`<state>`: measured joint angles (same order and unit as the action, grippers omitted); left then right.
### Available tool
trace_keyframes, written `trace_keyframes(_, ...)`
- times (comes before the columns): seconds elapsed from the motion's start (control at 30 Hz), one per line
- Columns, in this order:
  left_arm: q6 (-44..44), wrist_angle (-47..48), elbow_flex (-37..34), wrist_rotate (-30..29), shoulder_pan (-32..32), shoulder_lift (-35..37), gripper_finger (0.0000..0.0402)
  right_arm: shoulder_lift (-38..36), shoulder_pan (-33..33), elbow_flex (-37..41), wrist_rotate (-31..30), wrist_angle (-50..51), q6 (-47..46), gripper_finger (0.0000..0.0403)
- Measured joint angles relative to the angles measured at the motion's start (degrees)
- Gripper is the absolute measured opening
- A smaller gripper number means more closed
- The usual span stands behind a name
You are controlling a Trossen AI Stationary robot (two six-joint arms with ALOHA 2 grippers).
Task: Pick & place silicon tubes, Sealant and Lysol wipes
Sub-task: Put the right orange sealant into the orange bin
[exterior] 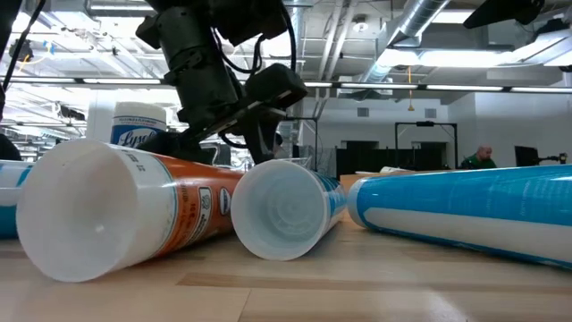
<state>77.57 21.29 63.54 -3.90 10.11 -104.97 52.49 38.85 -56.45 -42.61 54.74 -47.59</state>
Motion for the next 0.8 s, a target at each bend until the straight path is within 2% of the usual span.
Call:
trace_keyframes(0.27,0.49,2.59,0.05,-0.02,0.0,0.07,0.0284,0.0,-0.04,0.0,-2.96,0.0,0.02,0.0291)
trace_keyframes(0.8,3.37,9.8,0.16,-0.02,0.0,-0.02,0.0281,-0.02,-0.07,0.0,-4.28,0.02,0.08,0.0291)
